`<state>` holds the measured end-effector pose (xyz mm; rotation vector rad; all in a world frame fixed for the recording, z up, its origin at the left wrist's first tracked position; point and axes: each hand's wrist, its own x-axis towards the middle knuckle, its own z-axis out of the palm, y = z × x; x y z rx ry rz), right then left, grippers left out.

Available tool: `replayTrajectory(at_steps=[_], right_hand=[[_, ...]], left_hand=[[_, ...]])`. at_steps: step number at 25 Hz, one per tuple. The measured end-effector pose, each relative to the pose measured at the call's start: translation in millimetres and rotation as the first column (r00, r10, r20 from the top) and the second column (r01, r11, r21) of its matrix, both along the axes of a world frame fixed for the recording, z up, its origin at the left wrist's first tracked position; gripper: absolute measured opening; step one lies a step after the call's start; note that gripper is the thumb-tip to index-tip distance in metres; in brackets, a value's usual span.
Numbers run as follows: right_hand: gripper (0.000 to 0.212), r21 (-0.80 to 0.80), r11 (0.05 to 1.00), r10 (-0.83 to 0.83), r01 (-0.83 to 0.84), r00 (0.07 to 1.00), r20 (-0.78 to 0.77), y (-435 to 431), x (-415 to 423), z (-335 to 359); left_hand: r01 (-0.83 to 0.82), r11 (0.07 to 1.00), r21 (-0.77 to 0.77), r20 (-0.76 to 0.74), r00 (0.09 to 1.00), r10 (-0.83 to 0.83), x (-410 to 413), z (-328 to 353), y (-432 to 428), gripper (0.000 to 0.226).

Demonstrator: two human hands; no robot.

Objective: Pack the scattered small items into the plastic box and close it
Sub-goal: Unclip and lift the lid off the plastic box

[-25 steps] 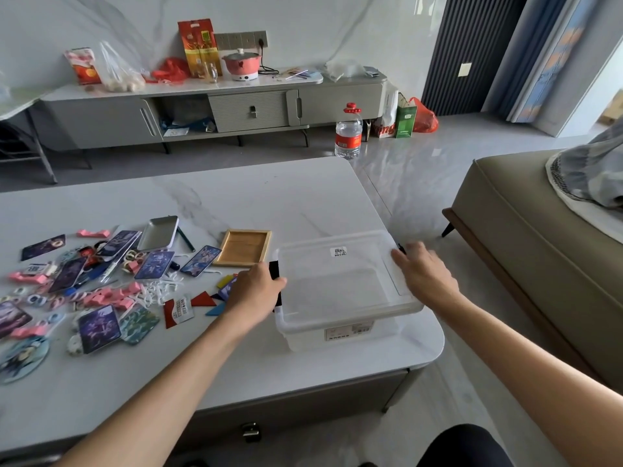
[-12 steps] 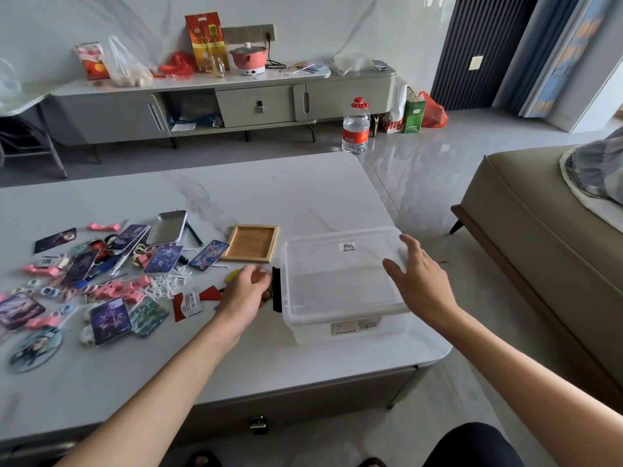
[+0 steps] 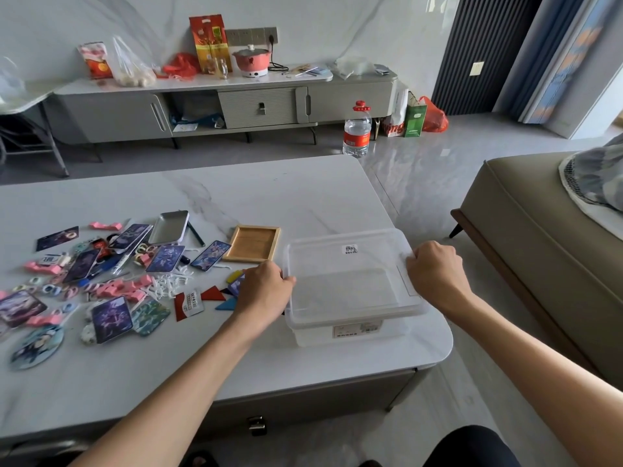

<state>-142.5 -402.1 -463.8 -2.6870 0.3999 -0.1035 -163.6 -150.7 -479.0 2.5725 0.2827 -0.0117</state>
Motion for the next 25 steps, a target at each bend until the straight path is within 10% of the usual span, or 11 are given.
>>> replayTrajectory(at_steps=[7, 10, 16, 21, 25], right_hand=[[0.024, 0.206, 0.978, -0.069, 0.046, 0.992, 0.104, 6.4, -7.6, -1.9], [0.019, 0.658, 0.753, -0.063, 0.004, 0.996, 0.066, -2.6, -5.5, 10.9], [0.02, 0.848, 0.531, -0.063, 0.004, 0.997, 0.035, -5.5, -4.6, 41.1], [0.036, 0.991, 0.12, -0.045, 0.054, 0.998, -0.049, 0.1, -7.8, 54.6], [0.041, 0.996, 0.049, 0.182, -0.077, 0.981, 0.067, 4.0, -14.4, 61.8]], left_hand=[[-0.028, 0.992, -0.12, -0.058, 0.998, 0.021, 1.9, 9.9, 4.6, 0.037], [-0.033, 0.968, -0.249, -0.098, 0.995, 0.008, -1.3, 11.9, 7.7, 0.04], [-0.027, 0.945, -0.327, -0.014, 1.0, 0.024, -10.1, 33.1, 4.4, 0.035], [0.14, 0.778, -0.612, 0.3, 0.952, 0.065, -15.5, 71.3, 23.4, 0.018], [-0.054, 0.447, -0.893, 0.012, 0.99, 0.144, -6.1, 85.7, 44.1, 0.014]])
